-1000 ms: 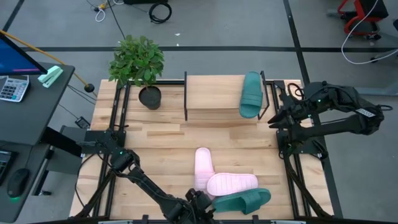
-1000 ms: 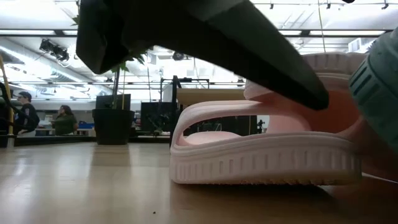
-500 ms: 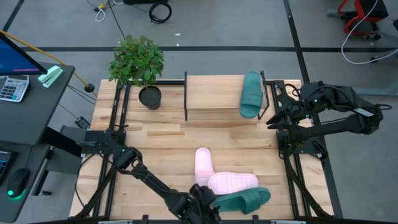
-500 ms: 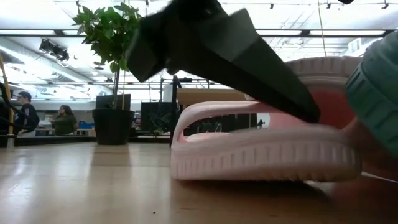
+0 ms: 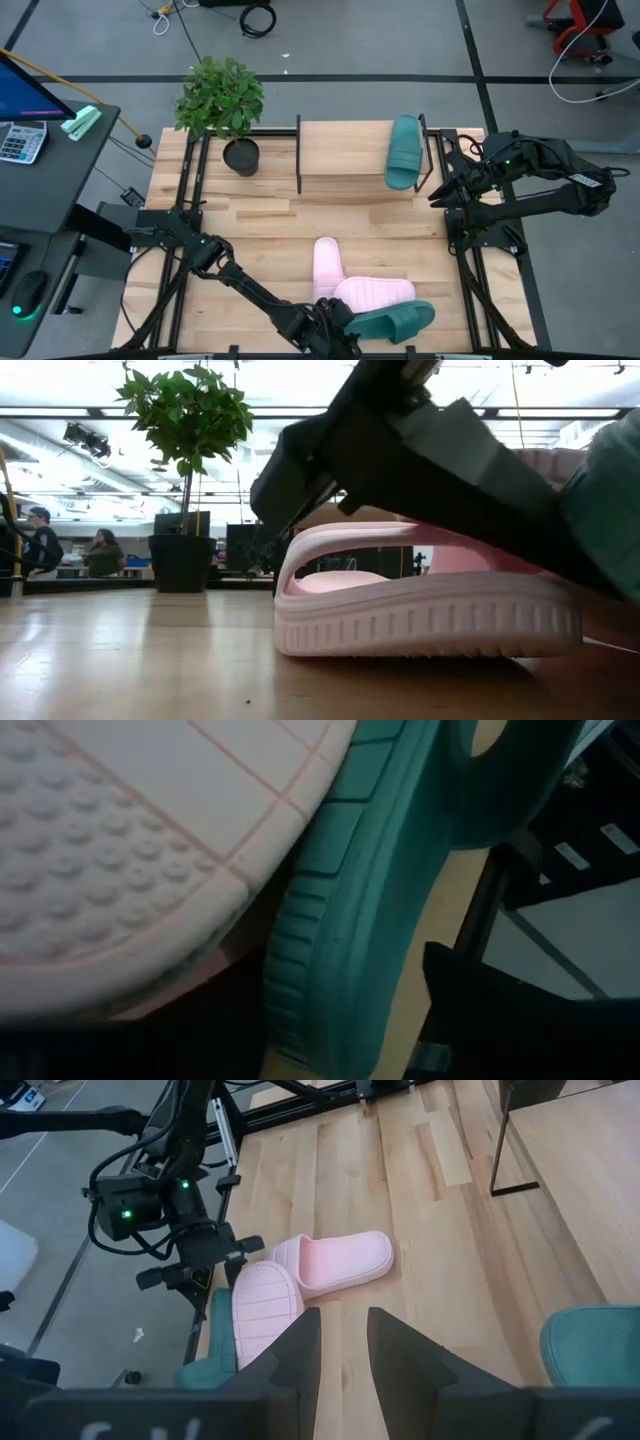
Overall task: Pick and place slides into the shelf
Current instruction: Put the dark green slipper on the shelf
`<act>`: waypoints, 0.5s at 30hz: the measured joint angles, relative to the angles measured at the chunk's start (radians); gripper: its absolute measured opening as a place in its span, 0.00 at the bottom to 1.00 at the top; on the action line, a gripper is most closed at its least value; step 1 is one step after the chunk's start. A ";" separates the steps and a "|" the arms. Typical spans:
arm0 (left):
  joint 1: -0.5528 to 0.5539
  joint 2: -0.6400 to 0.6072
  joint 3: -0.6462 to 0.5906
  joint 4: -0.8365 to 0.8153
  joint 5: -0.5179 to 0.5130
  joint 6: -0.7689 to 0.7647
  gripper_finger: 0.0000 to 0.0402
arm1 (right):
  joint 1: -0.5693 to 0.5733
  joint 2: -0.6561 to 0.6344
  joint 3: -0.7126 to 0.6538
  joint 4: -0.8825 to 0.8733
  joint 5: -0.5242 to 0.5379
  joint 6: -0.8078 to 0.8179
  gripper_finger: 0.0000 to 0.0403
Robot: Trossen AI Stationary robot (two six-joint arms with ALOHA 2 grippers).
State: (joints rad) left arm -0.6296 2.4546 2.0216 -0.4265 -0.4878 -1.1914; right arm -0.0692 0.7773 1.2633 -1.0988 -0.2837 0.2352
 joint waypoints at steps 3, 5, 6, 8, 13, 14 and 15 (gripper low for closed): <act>0.004 0.000 0.000 -0.007 0.047 -0.006 0.42 | 0.000 0.000 0.000 0.000 -0.003 0.000 0.23; 0.007 0.000 0.000 -0.001 0.079 -0.001 0.28 | 0.000 0.000 0.000 0.000 -0.003 0.000 0.23; 0.008 0.000 0.000 0.005 0.093 0.006 0.21 | 0.000 0.000 0.000 0.000 -0.003 0.000 0.23; 0.010 -0.001 0.002 0.006 0.122 0.017 0.19 | 0.000 0.000 0.000 0.000 -0.003 -0.001 0.23; 0.013 -0.018 0.002 0.008 0.169 0.007 0.19 | 0.000 0.000 0.000 -0.001 -0.003 -0.001 0.23; 0.013 -0.029 0.001 0.000 0.176 0.016 0.19 | 0.000 0.000 0.000 -0.001 -0.003 -0.001 0.23; 0.014 -0.043 0.000 -0.012 0.189 0.028 0.19 | 0.000 0.000 0.000 -0.001 -0.004 -0.001 0.23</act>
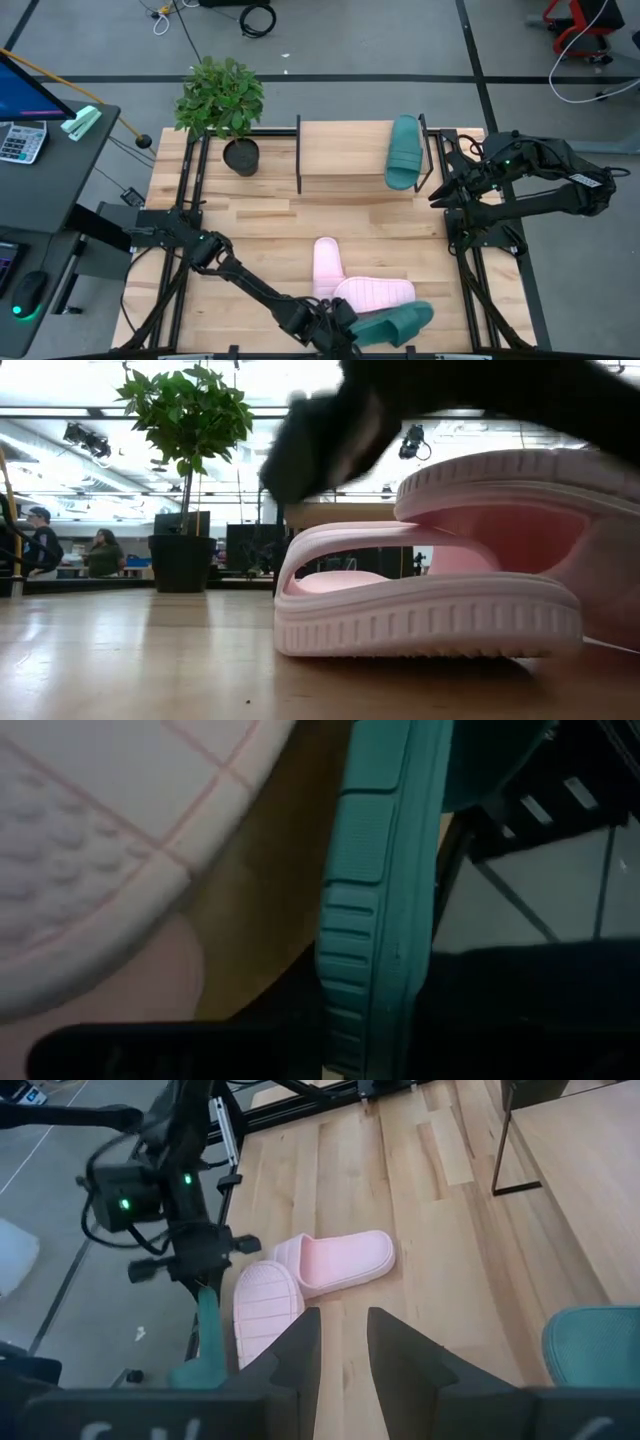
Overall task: Pick and place slides into the shelf
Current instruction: Put the dark green slipper on the shelf
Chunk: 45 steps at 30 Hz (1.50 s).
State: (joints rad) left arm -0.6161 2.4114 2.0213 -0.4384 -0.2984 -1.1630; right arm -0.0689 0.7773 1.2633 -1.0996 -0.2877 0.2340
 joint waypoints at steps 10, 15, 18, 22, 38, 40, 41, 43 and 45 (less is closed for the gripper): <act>0.037 -0.215 0.000 -0.227 0.180 0.181 0.19 | 0.000 0.000 0.000 0.000 -0.076 -0.001 0.23; 0.098 -0.333 0.001 -0.424 0.157 0.235 0.19 | 0.000 0.000 0.000 -0.001 -0.159 0.000 0.23; 0.142 -0.391 0.001 -0.533 0.118 0.284 0.19 | 0.000 0.000 0.000 -0.001 -0.200 0.001 0.23; 0.203 -0.460 0.001 -0.596 0.097 0.360 0.19 | 0.000 0.000 0.000 -0.008 -0.225 0.000 0.23; 0.349 -0.562 0.244 -0.846 0.025 0.628 0.19 | 0.000 0.000 0.000 -0.048 -0.182 -0.048 0.23; 0.372 -0.562 0.304 -0.895 0.027 0.670 0.19 | 0.000 0.001 0.000 -0.048 -0.170 -0.054 0.23; 0.385 -0.562 0.323 -0.914 0.024 0.685 0.19 | 0.000 0.001 0.000 -0.048 -0.163 -0.055 0.23; 0.412 -0.563 0.337 -0.943 0.009 0.714 0.19 | 0.000 0.001 0.000 -0.047 -0.152 -0.055 0.23; 0.439 -0.562 0.333 -0.986 0.014 0.756 0.19 | 0.000 0.001 0.000 -0.047 -0.147 -0.055 0.23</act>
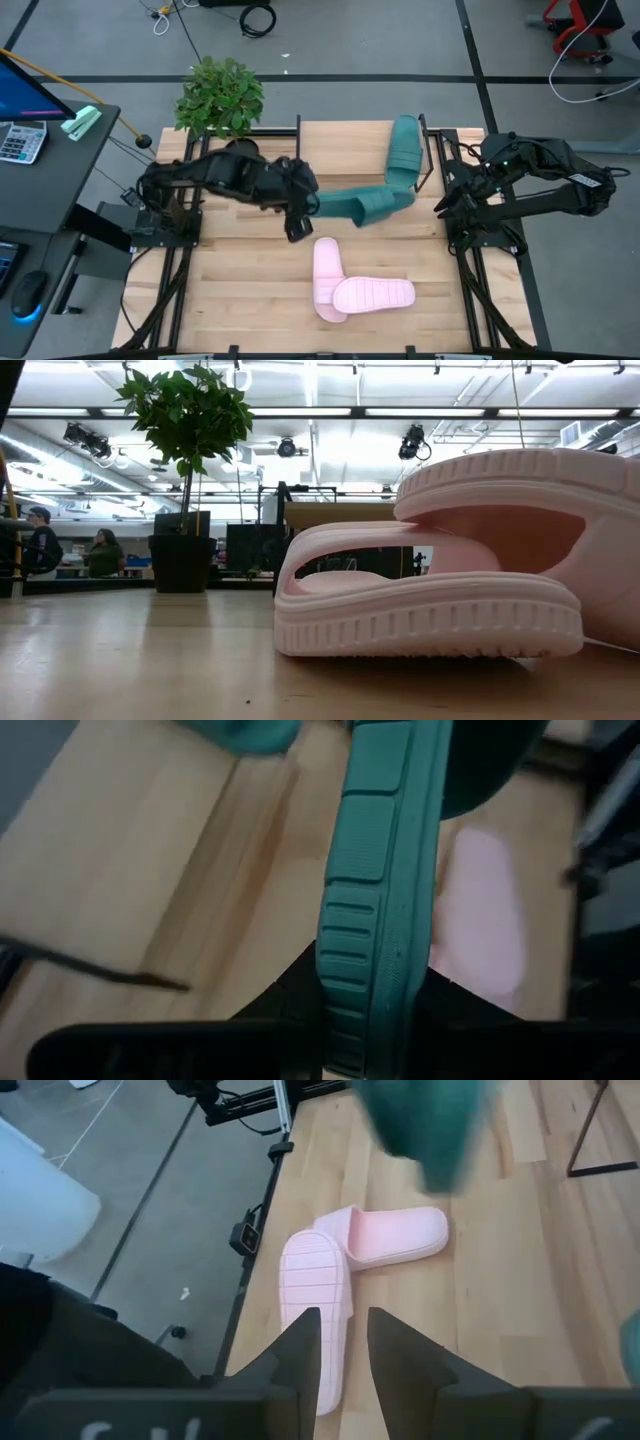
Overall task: Pick and place slides into the shelf
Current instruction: Put the dark green slipper on the shelf
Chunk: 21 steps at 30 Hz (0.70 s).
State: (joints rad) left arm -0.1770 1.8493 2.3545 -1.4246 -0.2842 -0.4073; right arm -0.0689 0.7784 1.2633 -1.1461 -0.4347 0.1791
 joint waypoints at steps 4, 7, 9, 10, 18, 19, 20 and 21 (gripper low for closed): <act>0.048 0.002 -0.031 -0.111 0.064 0.054 0.19 | 0.000 0.000 0.000 0.004 0.039 -0.005 0.23; 0.064 0.020 -0.040 -0.147 0.073 0.107 0.19 | 0.000 0.004 0.000 0.036 0.083 -0.030 0.23; 0.064 0.031 -0.036 -0.141 0.071 0.145 0.19 | 0.000 0.014 0.000 0.073 0.114 -0.051 0.23; 0.067 0.033 -0.033 -0.135 0.071 0.162 0.19 | 0.000 0.019 0.000 0.097 0.134 -0.061 0.23; 0.072 0.049 -0.032 -0.142 -0.020 0.281 0.19 | -0.001 0.138 0.000 0.254 0.199 -0.230 0.25; 0.074 0.049 -0.032 -0.142 -0.048 0.294 0.19 | -0.001 0.159 0.000 0.263 0.199 -0.250 0.26; 0.078 0.049 -0.032 -0.145 -0.076 0.313 0.19 | -0.001 0.178 0.000 0.270 0.201 -0.264 0.28; 0.083 0.049 -0.032 -0.146 -0.093 0.333 0.19 | -0.001 0.198 0.000 0.274 0.204 -0.275 0.30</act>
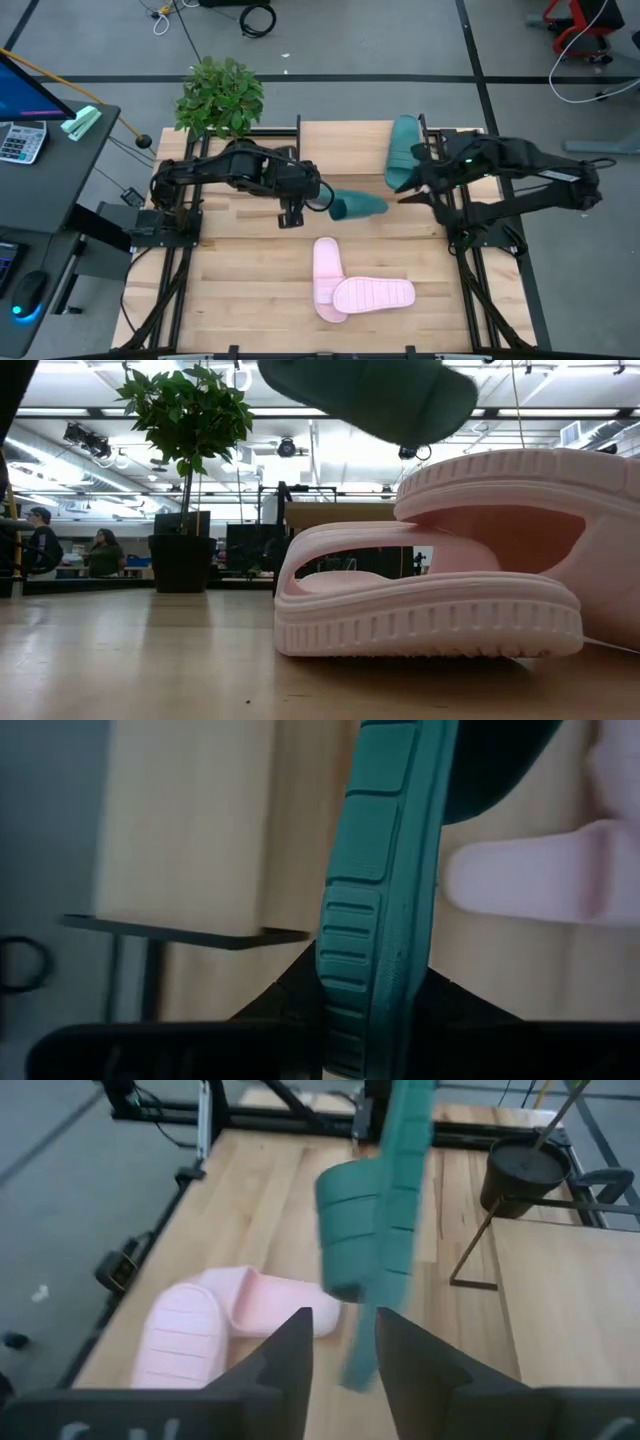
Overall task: Pick and place slides into the shelf
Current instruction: Put the dark green slipper on the shelf
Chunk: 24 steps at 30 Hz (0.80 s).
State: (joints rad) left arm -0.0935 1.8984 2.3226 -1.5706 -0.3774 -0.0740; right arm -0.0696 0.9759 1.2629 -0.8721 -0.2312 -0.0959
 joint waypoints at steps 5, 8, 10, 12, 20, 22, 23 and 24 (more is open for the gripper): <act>0.048 -0.002 0.024 0.006 -0.034 0.110 0.19 | 0.000 0.071 0.000 0.018 0.052 -0.062 0.39; 0.083 0.000 0.022 -0.001 -0.022 0.139 0.19 | 0.000 0.085 0.018 0.027 0.092 -0.113 0.44; 0.104 0.000 0.028 -0.002 0.000 0.170 0.19 | 0.000 0.088 0.060 0.034 0.129 -0.161 0.46; 0.128 0.000 0.032 0.011 0.006 0.202 0.19 | -0.004 0.094 0.116 0.032 0.178 -0.212 0.48; 0.292 0.000 0.032 0.152 0.056 0.395 0.19 | -0.124 0.147 0.348 0.034 0.202 -0.253 0.52; 0.325 0.000 0.033 0.169 0.073 0.457 0.19 | -0.160 0.166 0.384 0.031 0.196 -0.252 0.52; 0.338 0.000 0.033 0.173 0.081 0.490 0.19 | -0.174 0.176 0.399 0.033 0.196 -0.242 0.52; 0.348 0.000 0.033 0.182 0.087 0.530 0.19 | -0.185 0.185 0.408 0.033 0.196 -0.225 0.52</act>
State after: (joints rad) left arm 0.2544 1.8984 2.3558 -1.3886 -0.2902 0.4561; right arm -0.2543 1.1612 1.6712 -0.8387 -0.0353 -0.3213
